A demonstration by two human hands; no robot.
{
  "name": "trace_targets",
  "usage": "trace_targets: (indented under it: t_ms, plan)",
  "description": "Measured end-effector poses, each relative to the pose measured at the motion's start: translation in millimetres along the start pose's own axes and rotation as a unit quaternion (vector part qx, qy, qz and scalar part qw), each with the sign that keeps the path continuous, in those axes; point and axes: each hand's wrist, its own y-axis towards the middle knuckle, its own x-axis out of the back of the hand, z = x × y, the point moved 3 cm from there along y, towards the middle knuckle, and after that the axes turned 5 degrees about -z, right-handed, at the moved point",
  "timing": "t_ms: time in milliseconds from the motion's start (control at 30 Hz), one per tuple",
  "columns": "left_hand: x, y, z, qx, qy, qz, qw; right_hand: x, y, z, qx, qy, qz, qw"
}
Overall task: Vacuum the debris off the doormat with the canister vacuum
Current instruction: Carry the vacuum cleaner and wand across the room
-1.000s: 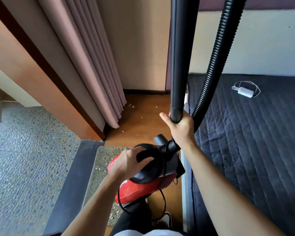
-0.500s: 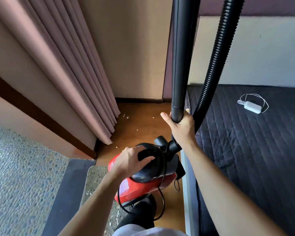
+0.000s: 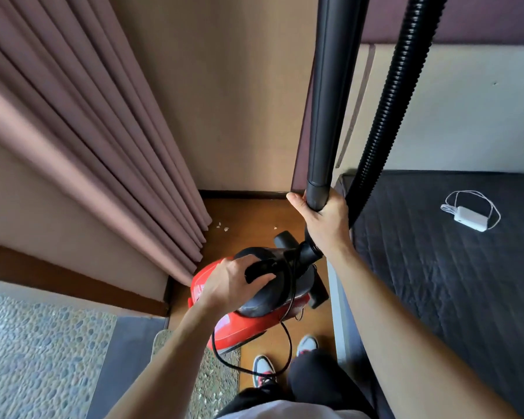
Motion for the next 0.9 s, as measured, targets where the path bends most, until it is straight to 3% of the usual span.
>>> trace_targets:
  t_ms: [900]
  plan:
    - [-21.1,241.6,44.8,0.127,0.045,-0.023,0.991,-109.9,256.4,-67.8,0.017,0.050,0.104,0.993]
